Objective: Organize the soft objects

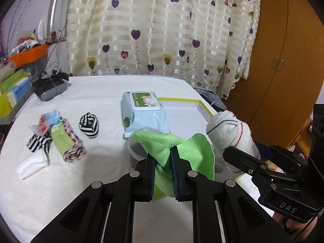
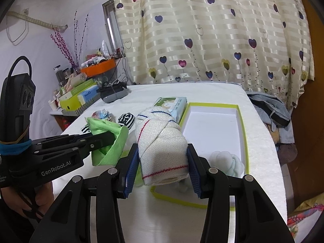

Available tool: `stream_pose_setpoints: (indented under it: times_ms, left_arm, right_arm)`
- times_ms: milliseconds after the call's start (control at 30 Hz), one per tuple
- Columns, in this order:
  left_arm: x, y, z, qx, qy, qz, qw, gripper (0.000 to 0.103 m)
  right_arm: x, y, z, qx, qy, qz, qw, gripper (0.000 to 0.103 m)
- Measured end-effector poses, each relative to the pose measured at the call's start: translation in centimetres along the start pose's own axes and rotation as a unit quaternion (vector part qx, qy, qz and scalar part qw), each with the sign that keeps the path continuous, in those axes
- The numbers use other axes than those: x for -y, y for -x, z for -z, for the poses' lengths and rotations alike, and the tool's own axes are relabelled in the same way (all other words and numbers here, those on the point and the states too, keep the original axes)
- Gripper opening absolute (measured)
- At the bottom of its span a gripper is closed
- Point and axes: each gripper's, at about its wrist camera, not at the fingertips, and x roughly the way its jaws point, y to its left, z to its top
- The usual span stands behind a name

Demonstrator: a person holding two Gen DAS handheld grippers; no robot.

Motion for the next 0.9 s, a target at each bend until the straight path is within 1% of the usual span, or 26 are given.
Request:
stream_pose_setpoints:
  times_ms: [567, 900]
  left_arm:
    - [2.4, -2.6, -0.5, -0.016, -0.016, 0.018, 0.9996, 0.013]
    - [3.2, -4.5, -1.5, -0.021, -0.021, 0.027, 0.9992, 0.013]
  right_arm:
    - [2.5, 0.0, 0.1, -0.004, -0.020, 0.019, 1.000, 0.046]
    - [5.1, -0.4, -0.1, -0.006, -0.038, 0.042, 0.998, 0.046]
